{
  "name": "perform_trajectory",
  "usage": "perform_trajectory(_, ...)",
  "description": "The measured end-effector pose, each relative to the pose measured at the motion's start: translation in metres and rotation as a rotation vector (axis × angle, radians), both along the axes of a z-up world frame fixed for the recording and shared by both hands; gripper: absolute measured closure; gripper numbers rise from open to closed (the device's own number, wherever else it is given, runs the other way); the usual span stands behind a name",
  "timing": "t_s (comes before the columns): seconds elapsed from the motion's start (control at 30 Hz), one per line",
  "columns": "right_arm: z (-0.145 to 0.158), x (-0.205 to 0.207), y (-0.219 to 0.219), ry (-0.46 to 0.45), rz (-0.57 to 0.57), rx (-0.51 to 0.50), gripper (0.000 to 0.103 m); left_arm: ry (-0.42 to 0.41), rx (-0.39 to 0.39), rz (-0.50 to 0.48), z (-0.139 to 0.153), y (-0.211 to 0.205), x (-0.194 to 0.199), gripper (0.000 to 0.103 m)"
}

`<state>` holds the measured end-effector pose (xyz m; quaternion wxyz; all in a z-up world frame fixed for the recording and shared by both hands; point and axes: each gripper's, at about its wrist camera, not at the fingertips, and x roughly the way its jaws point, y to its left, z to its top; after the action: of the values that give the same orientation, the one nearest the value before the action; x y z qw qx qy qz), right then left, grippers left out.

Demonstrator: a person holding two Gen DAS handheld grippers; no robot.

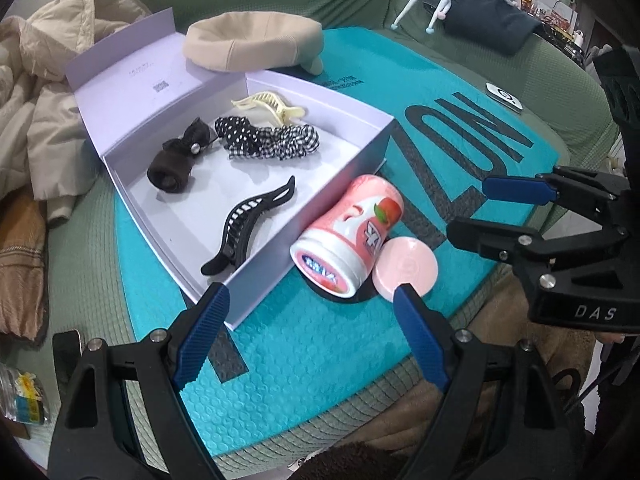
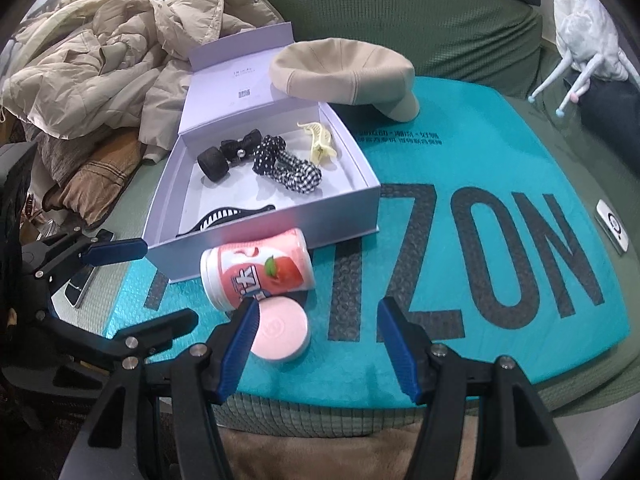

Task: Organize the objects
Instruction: 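Withdraw both tools from the box toward the candy jar and pink compact, then grasp the pink round compact with the right tool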

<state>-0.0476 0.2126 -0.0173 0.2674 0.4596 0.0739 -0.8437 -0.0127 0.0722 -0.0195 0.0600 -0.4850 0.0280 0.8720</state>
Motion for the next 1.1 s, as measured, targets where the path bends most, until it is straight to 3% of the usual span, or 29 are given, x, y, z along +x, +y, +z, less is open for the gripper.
perform_trajectory(0.37,-0.027,0.002,-0.018,-0.07,0.068,0.002,0.041,-0.05,-0.012,0.004,-0.015,-0.005,0.005,0.02)
perform_trajectory(0.67,-0.049,-0.004,-0.026,-0.082,0.097,-0.011,0.041,-0.048,0.036,0.01,-0.017,-0.012,0.002,0.02)
perform_trajectory(0.73,-0.05,-0.005,-0.025,-0.077,0.093,-0.026,0.046,-0.049,0.046,0.01,-0.017,-0.012,0.001,0.02)
perform_trajectory(1.1,-0.05,-0.019,0.0,-0.054,0.021,-0.025,0.046,-0.029,0.106,-0.008,-0.021,0.002,-0.013,0.02)
